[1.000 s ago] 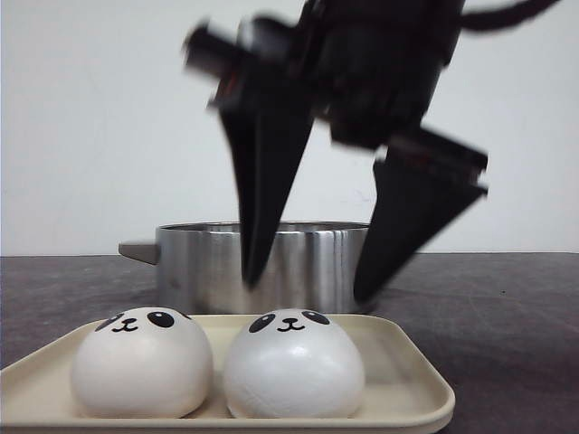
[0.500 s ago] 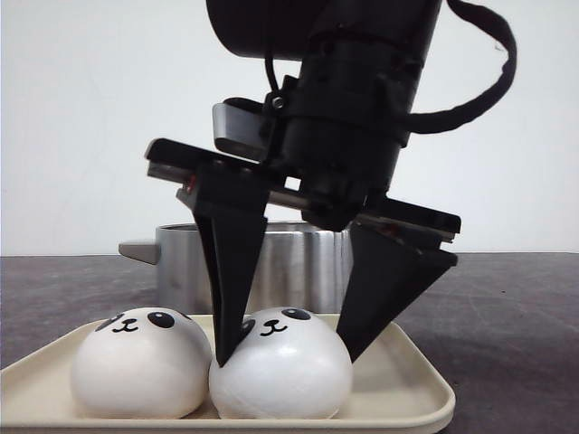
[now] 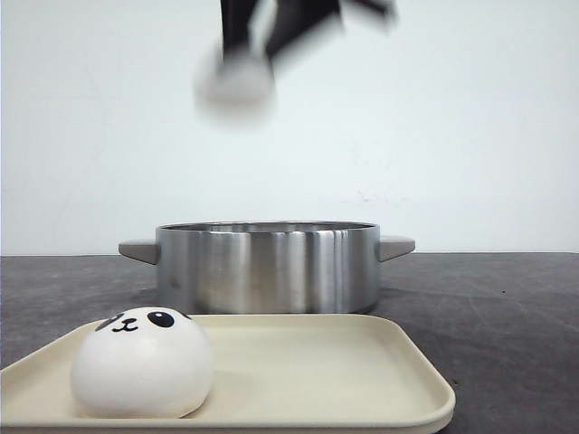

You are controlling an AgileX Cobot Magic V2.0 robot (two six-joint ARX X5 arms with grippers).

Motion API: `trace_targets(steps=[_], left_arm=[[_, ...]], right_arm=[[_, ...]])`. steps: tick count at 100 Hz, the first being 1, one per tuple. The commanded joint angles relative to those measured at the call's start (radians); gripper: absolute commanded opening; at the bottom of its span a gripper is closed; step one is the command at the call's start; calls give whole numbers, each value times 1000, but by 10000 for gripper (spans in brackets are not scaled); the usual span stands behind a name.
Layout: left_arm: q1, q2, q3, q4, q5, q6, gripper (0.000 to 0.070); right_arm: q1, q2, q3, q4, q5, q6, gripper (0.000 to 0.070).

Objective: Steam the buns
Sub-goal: 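Lower the right gripper onto the nearer panda bun and grasp it, then carry the bun with the right gripper into the pot and release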

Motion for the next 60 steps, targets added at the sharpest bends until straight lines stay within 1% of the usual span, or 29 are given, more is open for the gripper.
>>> trace_targets(steps=[1,9,15,23,28,39,45,54,60], left_arm=[[-8,11,14,24,-7,11,551],[-8,18,14,37,-7,12,551],[-8,25,14,40,-6,14,551],[-8,34,14,37,-6,14,551],[-8,39,14,37,-6,14,551],[-8,48,14,37,-6,14,551],[-8,51,14,37,-6,13,551],[-8,56,14,37,-6,13,551],[-8,56,14,34,-6,13,551]], right_arm=[[-26,32,83,-7,10,-151,13],[-76,63,145,9,2,-193,13],[-119,82,158,16,-2,-196,13],[-185,123,158,15,-30,-196,13],[-218,160,158,14,-64,-196,13],[-289,252,158,16,-182,-196,13],[-315,306,158,17,-230,-194,13],[-341,379,158,8,-261,-192,13],[-352,418,158,1,-267,-192,13]])
